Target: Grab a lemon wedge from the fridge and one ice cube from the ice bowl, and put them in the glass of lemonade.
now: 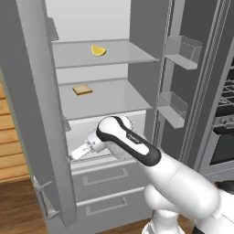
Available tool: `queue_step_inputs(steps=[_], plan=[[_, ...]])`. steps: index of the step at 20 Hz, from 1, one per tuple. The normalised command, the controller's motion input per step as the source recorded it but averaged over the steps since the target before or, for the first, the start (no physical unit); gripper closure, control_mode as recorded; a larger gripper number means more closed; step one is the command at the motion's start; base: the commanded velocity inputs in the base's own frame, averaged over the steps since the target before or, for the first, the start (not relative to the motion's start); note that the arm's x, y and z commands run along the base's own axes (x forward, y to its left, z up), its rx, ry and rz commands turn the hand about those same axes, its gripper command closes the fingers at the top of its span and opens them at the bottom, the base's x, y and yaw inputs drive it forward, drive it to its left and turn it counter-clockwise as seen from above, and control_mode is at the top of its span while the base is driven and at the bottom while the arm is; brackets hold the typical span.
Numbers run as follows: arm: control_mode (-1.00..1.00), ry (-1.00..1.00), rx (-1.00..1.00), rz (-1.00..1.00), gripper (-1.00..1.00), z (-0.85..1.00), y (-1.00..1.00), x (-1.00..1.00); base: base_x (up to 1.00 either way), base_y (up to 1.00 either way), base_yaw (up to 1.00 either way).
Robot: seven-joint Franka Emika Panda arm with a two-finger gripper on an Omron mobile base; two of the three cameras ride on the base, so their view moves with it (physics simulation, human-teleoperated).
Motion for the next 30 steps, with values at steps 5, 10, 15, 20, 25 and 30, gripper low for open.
queue_step_inputs(steps=[5,10,15,20,25,30], plan=[[-1.0,-0.13,0.0,0.05,-1.0,0.21,0.84,-0.58,0.0,0.0,0.0],[-1.0,-0.04,-0.01,0.03,-1.0,0.38,0.48,-0.31,0.0,0.0,0.0],[-1.0,0.02,-0.1,0.01,-1.0,0.29,-0.25,-0.21,0.0,0.0,0.0],[-1.0,0.02,-0.07,-0.1,-1.0,0.29,-0.78,-0.06,0.0,0.0,0.0],[-1.0,0.08,-0.11,-0.2,-1.0,0.34,-0.42,0.09,0.0,0.0,0.0],[-1.0,0.1,-0.16,-0.37,-1.0,0.53,-0.71,0.0,0.0,0.0,0.0]])
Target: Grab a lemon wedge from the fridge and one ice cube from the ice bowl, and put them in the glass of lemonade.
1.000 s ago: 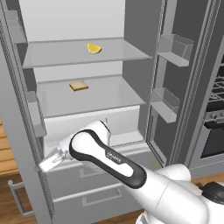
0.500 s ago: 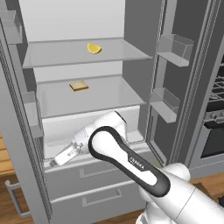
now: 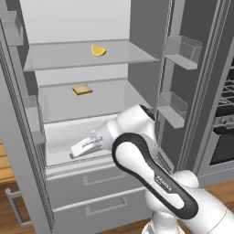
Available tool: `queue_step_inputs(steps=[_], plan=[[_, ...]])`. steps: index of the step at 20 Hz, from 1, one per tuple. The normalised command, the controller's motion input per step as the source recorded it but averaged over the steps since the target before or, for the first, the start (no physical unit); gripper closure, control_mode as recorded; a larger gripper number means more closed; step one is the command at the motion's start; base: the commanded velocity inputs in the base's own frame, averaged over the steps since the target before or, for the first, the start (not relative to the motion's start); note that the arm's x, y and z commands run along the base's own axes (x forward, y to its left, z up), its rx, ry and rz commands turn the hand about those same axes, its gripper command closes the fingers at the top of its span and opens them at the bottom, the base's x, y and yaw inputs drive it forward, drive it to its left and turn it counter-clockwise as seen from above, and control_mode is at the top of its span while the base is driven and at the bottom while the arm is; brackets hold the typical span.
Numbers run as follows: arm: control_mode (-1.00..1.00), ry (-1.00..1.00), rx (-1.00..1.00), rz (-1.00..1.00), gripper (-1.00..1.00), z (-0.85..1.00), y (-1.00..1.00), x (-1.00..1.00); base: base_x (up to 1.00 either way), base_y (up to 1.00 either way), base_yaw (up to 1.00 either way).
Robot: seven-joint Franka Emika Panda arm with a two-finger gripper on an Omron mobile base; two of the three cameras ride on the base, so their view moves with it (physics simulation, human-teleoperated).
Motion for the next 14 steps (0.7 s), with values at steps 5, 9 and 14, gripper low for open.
queue_step_inputs(steps=[5,9,14], plan=[[-1.0,0.11,-0.17,-0.45,-1.0,0.44,-0.74,0.03,0.0,0.0,0.0],[-1.0,0.03,-0.28,-0.42,-1.0,0.4,-0.37,-0.02,0.0,0.0,0.0],[-1.0,0.0,-0.37,-0.19,-1.0,0.44,-0.15,0.02,0.0,0.0,0.0]])
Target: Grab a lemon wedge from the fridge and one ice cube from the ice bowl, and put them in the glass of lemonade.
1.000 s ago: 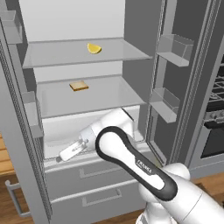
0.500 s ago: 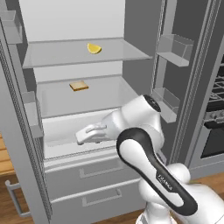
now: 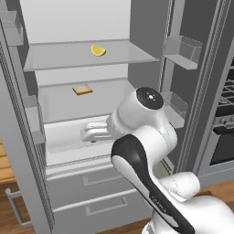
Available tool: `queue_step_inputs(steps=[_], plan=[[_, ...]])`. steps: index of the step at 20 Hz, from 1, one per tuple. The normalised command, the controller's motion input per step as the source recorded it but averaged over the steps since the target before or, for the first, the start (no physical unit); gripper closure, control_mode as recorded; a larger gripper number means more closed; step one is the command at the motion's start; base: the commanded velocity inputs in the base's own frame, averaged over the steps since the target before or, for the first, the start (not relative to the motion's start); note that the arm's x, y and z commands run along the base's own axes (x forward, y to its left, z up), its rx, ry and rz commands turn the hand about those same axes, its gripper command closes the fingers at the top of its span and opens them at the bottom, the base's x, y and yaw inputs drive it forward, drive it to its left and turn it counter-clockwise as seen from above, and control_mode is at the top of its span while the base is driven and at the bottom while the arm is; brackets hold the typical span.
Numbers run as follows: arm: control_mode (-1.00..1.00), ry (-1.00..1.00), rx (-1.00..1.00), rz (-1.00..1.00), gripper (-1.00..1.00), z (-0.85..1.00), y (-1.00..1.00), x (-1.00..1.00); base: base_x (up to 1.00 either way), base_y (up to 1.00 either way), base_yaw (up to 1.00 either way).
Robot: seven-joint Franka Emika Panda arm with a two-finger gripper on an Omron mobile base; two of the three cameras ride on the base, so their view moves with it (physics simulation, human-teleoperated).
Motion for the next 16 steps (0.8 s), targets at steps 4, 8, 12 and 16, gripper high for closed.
queue_step_inputs(steps=[4,8,12,16], plan=[[-1.0,0.0,-0.26,-0.02,-1.0,0.28,-0.31,0.49,0.0,0.0,0.0],[-1.0,-0.04,-0.12,0.0,-1.0,0.33,-0.33,0.43,0.0,0.0,0.0],[-1.0,-0.27,0.06,0.0,-1.0,0.17,-0.29,-0.7,0.0,0.0,0.0],[-1.0,-0.2,0.07,-0.04,-1.0,0.13,-0.91,-0.47,0.0,0.0,0.0]])
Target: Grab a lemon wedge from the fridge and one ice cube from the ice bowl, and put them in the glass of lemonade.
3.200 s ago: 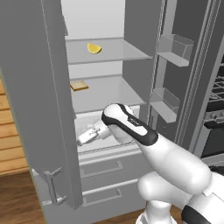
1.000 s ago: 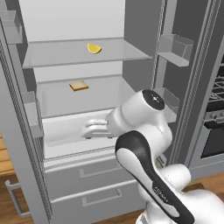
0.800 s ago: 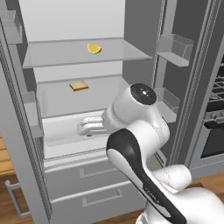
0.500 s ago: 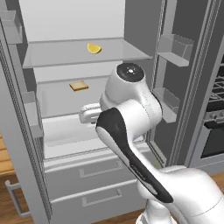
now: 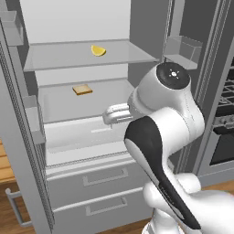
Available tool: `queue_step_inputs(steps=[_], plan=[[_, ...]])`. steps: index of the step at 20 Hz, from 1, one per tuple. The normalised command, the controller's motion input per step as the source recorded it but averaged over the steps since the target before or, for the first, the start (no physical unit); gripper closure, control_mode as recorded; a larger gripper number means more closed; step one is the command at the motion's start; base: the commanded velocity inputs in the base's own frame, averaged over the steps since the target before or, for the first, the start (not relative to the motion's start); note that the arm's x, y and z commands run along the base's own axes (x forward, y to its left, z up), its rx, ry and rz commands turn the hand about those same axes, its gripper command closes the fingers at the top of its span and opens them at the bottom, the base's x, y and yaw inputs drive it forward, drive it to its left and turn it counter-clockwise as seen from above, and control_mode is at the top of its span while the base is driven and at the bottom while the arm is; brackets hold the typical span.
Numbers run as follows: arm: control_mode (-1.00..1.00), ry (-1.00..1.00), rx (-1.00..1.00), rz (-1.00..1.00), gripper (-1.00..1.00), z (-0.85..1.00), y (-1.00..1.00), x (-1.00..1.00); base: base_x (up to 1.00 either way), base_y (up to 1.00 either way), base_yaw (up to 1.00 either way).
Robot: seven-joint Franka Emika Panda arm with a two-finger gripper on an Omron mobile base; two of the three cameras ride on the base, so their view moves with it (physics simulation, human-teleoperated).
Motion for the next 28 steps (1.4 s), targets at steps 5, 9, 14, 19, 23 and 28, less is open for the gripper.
queue_step_inputs(steps=[5,9,14,19,23,28], plan=[[-1.0,0.02,0.07,-0.13,-1.0,-0.02,-0.78,0.01,0.0,0.0,0.0],[-1.0,0.0,0.0,-0.08,-1.0,0.0,-0.36,0.0,0.0,0.0,0.0],[-1.0,0.0,0.0,0.0,-1.0,0.0,-0.09,0.0,0.0,0.0,0.0],[-1.0,-0.04,0.0,0.0,-1.0,0.0,0.0,-0.1,0.0,0.0,0.0],[-1.0,-0.13,0.0,0.0,-1.0,0.02,0.12,-0.18,0.0,0.0,0.0],[-1.0,-0.04,0.0,0.06,-1.0,0.07,0.01,0.0,0.0,0.0,0.0]])
